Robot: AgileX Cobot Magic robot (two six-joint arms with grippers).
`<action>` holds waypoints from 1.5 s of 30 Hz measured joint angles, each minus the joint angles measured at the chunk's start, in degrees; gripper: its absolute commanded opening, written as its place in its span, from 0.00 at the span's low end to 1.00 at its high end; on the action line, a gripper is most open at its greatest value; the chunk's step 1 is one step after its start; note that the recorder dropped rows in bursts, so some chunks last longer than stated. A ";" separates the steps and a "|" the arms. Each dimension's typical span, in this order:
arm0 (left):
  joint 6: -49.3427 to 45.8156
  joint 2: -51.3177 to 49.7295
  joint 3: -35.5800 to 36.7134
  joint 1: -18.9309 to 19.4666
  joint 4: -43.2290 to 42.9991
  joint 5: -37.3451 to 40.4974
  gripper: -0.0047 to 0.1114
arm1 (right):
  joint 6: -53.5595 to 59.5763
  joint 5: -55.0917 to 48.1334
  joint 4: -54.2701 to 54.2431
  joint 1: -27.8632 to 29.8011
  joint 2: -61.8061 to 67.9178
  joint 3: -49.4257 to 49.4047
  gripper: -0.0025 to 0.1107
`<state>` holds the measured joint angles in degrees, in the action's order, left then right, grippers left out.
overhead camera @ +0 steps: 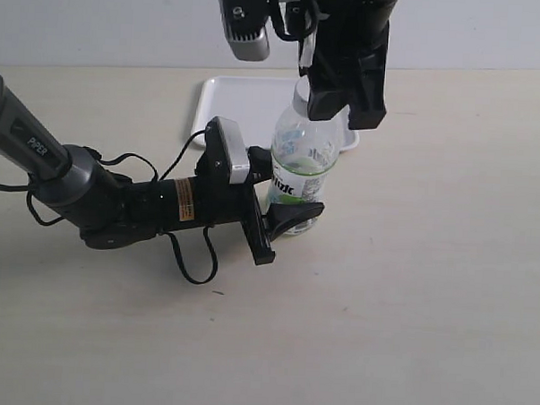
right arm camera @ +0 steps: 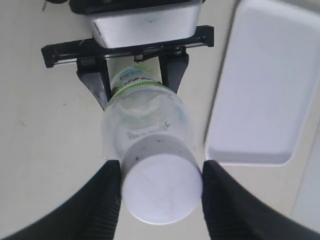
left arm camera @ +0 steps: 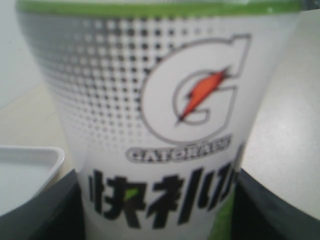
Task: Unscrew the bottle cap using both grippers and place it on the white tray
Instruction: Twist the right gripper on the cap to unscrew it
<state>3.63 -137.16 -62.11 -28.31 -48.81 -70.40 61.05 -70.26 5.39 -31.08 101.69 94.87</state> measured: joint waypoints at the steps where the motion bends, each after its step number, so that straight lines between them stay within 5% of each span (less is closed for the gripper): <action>1: 0.00 0.00 0.00 0.00 0.00 0.00 0.04 | 1.66 0.00 0.00 0.00 0.00 0.00 0.02; 16: 0.00 0.00 0.00 0.00 0.00 0.00 0.04 | 32.23 0.00 0.00 0.00 -0.08 0.00 0.02; 36: 1.64 0.00 0.00 0.12 1.68 0.11 0.04 | 55.06 4.30 -3.26 -0.05 -0.36 0.00 0.03; 45: 1.34 0.00 0.00 0.12 1.58 0.11 0.04 | 51.17 4.19 -3.26 -0.14 -0.59 0.00 0.35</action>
<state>4.97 -137.16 -62.11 -28.19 -47.23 -70.29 112.21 -66.07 2.14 -31.22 101.10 94.87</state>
